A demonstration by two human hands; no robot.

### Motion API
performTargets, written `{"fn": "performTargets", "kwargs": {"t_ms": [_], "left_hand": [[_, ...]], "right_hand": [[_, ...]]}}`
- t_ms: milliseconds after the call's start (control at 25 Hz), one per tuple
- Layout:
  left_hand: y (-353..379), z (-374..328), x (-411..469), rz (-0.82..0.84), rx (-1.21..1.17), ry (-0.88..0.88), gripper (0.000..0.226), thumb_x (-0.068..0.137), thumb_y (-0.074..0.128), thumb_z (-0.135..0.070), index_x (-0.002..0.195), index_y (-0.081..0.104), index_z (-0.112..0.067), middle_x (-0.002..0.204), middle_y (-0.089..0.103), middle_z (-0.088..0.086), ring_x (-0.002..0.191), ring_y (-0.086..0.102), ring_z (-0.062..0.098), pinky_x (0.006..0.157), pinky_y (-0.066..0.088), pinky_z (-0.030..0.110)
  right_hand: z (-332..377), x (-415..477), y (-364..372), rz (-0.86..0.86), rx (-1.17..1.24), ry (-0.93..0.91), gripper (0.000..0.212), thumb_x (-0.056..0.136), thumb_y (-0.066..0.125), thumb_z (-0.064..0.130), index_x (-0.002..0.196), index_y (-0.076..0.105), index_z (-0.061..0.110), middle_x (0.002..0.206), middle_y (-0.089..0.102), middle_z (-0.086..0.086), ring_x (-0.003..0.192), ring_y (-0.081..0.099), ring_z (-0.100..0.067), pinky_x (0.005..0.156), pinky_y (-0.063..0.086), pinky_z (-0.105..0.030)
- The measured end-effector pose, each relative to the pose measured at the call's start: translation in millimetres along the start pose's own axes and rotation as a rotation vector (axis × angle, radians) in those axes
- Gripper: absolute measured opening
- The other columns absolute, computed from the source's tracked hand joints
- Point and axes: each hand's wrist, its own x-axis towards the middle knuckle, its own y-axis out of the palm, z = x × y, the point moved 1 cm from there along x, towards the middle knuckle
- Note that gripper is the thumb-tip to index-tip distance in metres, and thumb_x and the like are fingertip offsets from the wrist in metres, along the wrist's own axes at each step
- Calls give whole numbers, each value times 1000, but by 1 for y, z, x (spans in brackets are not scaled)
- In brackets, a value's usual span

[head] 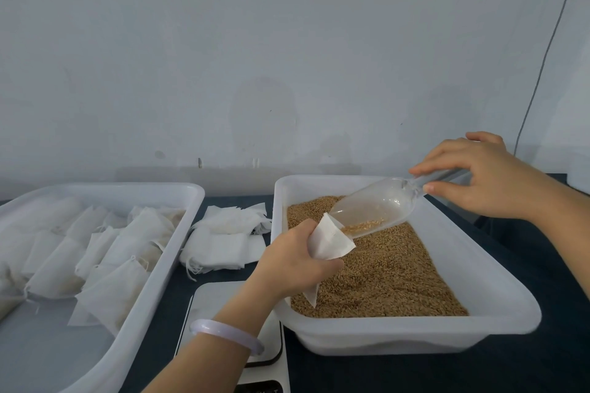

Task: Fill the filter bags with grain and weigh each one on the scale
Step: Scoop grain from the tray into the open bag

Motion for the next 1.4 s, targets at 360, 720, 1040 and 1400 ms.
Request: {"fn": "performTargets", "kwargs": {"t_ms": [360,720,1040,1400], "left_hand": [[1,2,0,-1,6,-2,36,72,70,-44,95,51,-24,85,61,-6,80,61,14,73,52,35],[-1,1,-2,-13,-81,-20,33,76,66,-43,98,51,-23,88,61,-6,86,61,15,80,53,41],[-2,5,-2,-44,-264,10,17,89,57,-36,94,56,-20,88,64,-1,87,61,19,82,49,39],[-26,-2,-2,-55,-494,28,86,68,31,-88,103,62,-17,95,69,-11,94,63,7,87,47,20]], "right_hand": [[2,-1,1,21,9,20,23,83,67,25,99,64,41,103,58,19,103,47,-1,112,2,-27],[-25,-25,35,171,345,334,16,88,63,25,92,62,41,101,62,20,104,56,-4,93,39,-29],[-5,-49,120,487,95,323,22,89,54,44,109,58,37,113,59,20,100,56,-1,97,45,-29],[86,-16,91,241,617,191,59,58,54,80,104,58,45,103,63,27,94,56,14,83,47,-16]]}}
